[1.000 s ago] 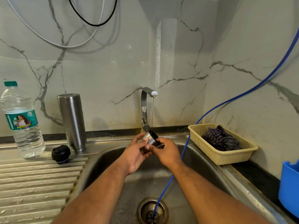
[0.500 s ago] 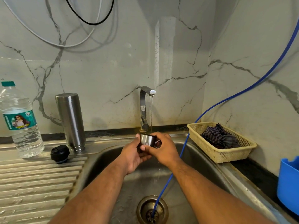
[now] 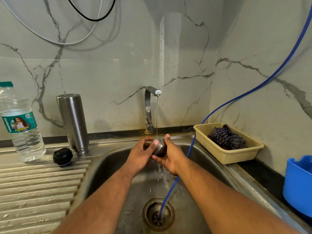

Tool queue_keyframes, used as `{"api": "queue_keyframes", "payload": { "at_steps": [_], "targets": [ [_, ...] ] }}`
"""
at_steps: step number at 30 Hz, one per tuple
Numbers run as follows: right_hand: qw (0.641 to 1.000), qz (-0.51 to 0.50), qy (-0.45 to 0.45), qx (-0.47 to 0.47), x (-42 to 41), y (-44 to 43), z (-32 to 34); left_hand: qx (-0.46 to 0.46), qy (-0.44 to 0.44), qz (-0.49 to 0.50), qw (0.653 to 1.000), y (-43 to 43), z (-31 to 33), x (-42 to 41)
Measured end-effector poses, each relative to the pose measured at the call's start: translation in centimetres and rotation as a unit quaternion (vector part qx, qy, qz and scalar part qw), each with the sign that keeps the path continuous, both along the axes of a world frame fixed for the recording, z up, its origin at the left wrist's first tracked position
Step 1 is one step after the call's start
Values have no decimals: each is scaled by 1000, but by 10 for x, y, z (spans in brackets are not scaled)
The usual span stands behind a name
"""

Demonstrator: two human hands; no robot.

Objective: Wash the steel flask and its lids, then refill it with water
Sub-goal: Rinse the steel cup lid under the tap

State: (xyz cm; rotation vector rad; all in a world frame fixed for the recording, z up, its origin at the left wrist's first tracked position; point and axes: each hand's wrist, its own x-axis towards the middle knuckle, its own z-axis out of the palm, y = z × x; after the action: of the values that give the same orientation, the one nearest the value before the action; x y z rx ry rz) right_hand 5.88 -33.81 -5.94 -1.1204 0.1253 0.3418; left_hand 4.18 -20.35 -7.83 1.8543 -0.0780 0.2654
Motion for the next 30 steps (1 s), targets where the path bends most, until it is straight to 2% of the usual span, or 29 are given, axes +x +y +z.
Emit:
{"api": "queue_keyframes", "payload": {
  "at_steps": [3,7,10,13,16,20,23,27,30],
  "targets": [
    [999,39,0,-6,-2,-1,2,-22,11,27,999,-1,-3,0],
    [973,99,-100,-185,-1,-5,-8,-54,59,95,992,-1,-7,5],
    [941,72,-177,-281,5,-6,-16,-44,74,107,990,3,-9,5],
    [961,29,-163,-221,10,-6,-16,48,58,103,992,5,-8,3],
    [970,1,-104,-222,10,-9,-14,85,12,127,988,4,-6,6],
    [977,23,-36,-208,5,-9,-11,107,-32,114,987,-3,-6,7],
    [983,27,-8,-183,1,-2,-7,66,-43,41,996,-11,2,3],
    [981,25,5,-191,-4,-1,-7,22,31,-89,995,-9,1,4],
    [984,35,-12,-176,-3,-6,-9,-11,66,-125,990,1,-4,7]
  ]
}}
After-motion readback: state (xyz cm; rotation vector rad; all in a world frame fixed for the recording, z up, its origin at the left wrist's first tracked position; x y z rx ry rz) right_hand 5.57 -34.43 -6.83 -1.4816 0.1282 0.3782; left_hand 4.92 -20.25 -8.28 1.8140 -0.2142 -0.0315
